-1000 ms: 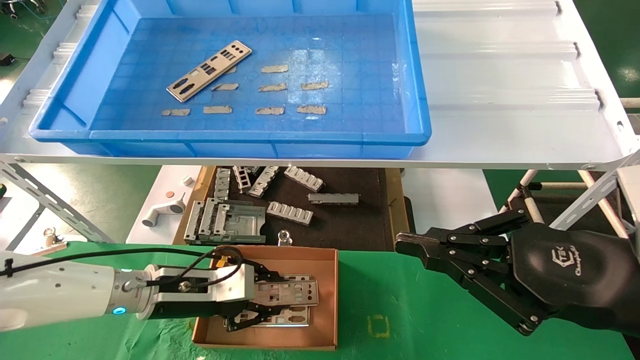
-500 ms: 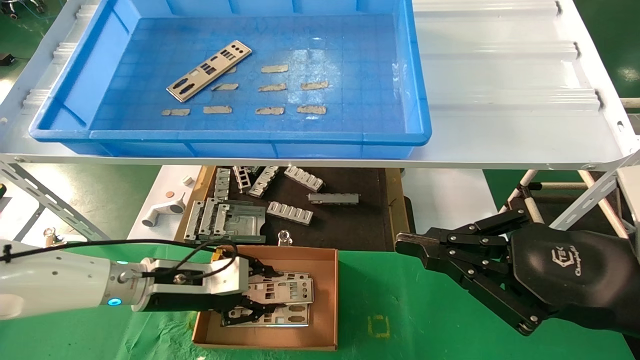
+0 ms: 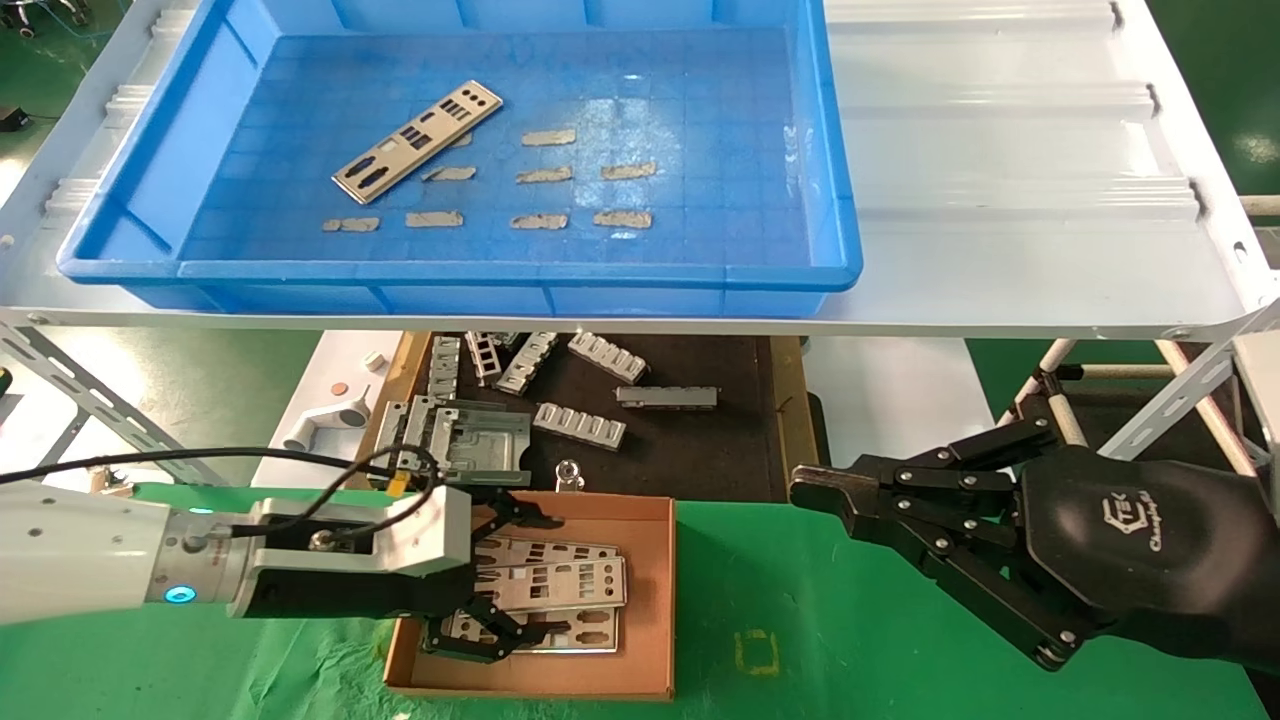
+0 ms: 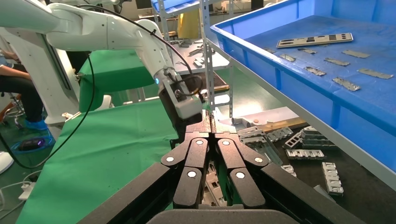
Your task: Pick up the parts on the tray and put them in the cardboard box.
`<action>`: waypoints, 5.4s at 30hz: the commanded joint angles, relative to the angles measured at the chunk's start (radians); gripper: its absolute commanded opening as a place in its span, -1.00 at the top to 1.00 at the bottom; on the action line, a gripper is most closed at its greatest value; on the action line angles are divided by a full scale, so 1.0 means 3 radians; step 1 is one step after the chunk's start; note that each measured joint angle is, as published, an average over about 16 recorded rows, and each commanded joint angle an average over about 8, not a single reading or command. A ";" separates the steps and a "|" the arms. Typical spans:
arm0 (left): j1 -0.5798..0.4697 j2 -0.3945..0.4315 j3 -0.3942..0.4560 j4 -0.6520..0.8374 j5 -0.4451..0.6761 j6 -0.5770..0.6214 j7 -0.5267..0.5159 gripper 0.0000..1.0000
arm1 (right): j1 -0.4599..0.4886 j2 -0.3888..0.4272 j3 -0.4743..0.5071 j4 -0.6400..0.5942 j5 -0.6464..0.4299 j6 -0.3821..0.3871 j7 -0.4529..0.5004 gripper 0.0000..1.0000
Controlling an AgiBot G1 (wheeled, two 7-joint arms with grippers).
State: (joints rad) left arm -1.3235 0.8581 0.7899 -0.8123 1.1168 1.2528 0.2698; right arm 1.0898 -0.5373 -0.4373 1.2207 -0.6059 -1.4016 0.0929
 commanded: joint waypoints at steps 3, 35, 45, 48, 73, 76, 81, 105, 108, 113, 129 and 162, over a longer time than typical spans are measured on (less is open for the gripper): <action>0.0060 -0.0055 -0.0121 -0.0111 -0.0088 0.0052 -0.0106 -1.00 | 0.0000 0.0000 0.0000 0.0000 0.0000 0.0000 0.0000 -1.00; 0.0552 -0.0546 -0.1130 -0.1045 -0.0854 0.0536 -0.1012 -1.00 | 0.0000 0.0000 0.0000 0.0000 0.0000 0.0000 0.0000 -1.00; 0.0705 -0.0699 -0.1445 -0.1336 -0.1093 0.0687 -0.1295 -1.00 | 0.0000 0.0000 0.0000 0.0000 0.0000 0.0000 0.0000 -1.00; 0.0751 -0.0744 -0.1539 -0.1423 -0.1165 0.0732 -0.1379 -1.00 | 0.0000 0.0000 0.0000 0.0000 0.0000 0.0000 0.0000 -1.00; 0.0840 -0.0832 -0.1720 -0.1589 -0.1305 0.0820 -0.1533 -1.00 | -0.0001 0.0000 0.0000 -0.0001 0.0000 0.0001 0.0000 -1.00; 0.0838 -0.0830 -0.1715 -0.1584 -0.1300 0.0817 -0.1530 -1.00 | -0.0001 0.0000 0.0000 -0.0001 0.0000 0.0001 0.0000 -1.00; 0.0834 -0.0827 -0.1708 -0.1578 -0.1294 0.0813 -0.1527 -1.00 | -0.0001 0.0001 0.0000 -0.0001 0.0000 0.0001 0.0000 -1.00; 0.0829 -0.0821 -0.1698 -0.1568 -0.1284 0.0806 -0.1520 -1.00 | -0.0001 0.0000 0.0000 -0.0001 0.0000 0.0001 0.0000 -1.00; 0.0828 -0.0821 -0.1697 -0.1568 -0.1283 0.0806 -0.1520 -1.00 | -0.0001 0.0001 0.0000 -0.0001 0.0000 0.0001 0.0000 -1.00; 0.0828 -0.0821 -0.1696 -0.1567 -0.1283 0.0805 -0.1519 -1.00 | -0.0001 0.0001 0.0000 -0.0001 0.0000 0.0001 0.0000 -1.00; 0.0827 -0.0821 -0.1695 -0.1566 -0.1283 0.0805 -0.1519 -1.00 | -0.0001 0.0000 0.0000 -0.0001 0.0000 0.0001 0.0000 -1.00; 0.0827 -0.0821 -0.1695 -0.1566 -0.1283 0.0805 -0.1519 -1.00 | -0.0001 0.0000 0.0000 -0.0001 0.0000 0.0001 0.0000 -1.00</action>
State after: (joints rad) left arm -1.0752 0.6120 0.2814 -1.2821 0.7320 1.4944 -0.1859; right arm 1.0895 -0.5371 -0.4372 1.2204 -0.6058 -1.4013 0.0929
